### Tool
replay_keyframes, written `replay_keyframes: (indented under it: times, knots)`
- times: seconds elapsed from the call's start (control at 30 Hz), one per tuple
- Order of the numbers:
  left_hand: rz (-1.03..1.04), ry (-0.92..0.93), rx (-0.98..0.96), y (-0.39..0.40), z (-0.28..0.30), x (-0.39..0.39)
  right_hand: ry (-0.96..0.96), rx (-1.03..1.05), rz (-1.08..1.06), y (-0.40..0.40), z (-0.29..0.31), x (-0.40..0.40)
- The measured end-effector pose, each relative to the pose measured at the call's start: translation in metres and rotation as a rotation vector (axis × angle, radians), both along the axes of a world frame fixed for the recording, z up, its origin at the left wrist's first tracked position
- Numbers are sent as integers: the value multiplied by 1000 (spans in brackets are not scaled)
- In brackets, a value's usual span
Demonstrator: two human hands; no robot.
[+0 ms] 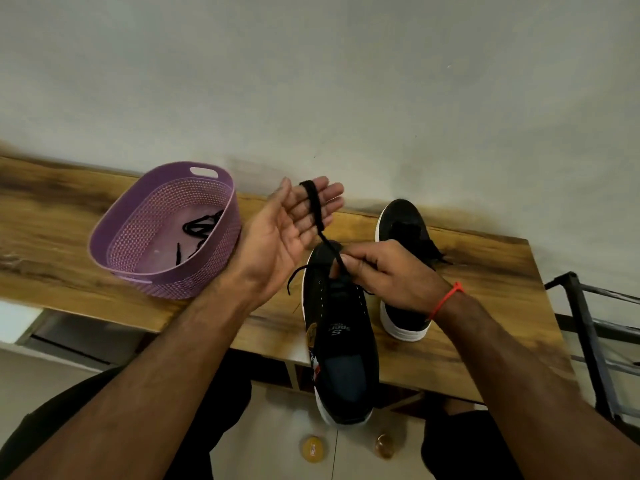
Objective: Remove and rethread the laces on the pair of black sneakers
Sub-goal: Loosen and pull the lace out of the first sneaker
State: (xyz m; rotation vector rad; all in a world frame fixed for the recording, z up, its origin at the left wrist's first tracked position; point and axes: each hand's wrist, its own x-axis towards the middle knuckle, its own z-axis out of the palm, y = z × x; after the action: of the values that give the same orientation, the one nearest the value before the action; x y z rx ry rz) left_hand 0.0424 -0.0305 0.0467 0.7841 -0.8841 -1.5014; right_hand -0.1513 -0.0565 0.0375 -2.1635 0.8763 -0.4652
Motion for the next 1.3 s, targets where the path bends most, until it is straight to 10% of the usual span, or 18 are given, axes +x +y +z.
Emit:
replay_keyframes:
  times: [0.13,0.43,0.7,0.8,0.93,1.03,1.13,1.3]
  knots:
    - [-47,-659,-3,8,-8,-1,-397,25,-225,-2,22,-2]
    - [-197,144,41,9,-1,-15,-111,-54,-268,-3,-8,1]
    - [-32,-625,-53,10,-13,-9,-426,97,-185,-5,16,-8]
    - [-305,-439,8,16,-5,-14,-477,40,-402,-15,13,-9]
    - [-212,149,46,13,6,-20,-66,-117,-234,-13,-5,-11]
    - [-29,-235,-70,9,-6,-15,119,-124,28,-2,-7,-1]
    - [-75,-698,-68,16,-8,-16,-84,-90,-41,-2,3,-1]
    - [-288,-488,82,17,5,-12,-302,-92,-398,-16,7,-14]
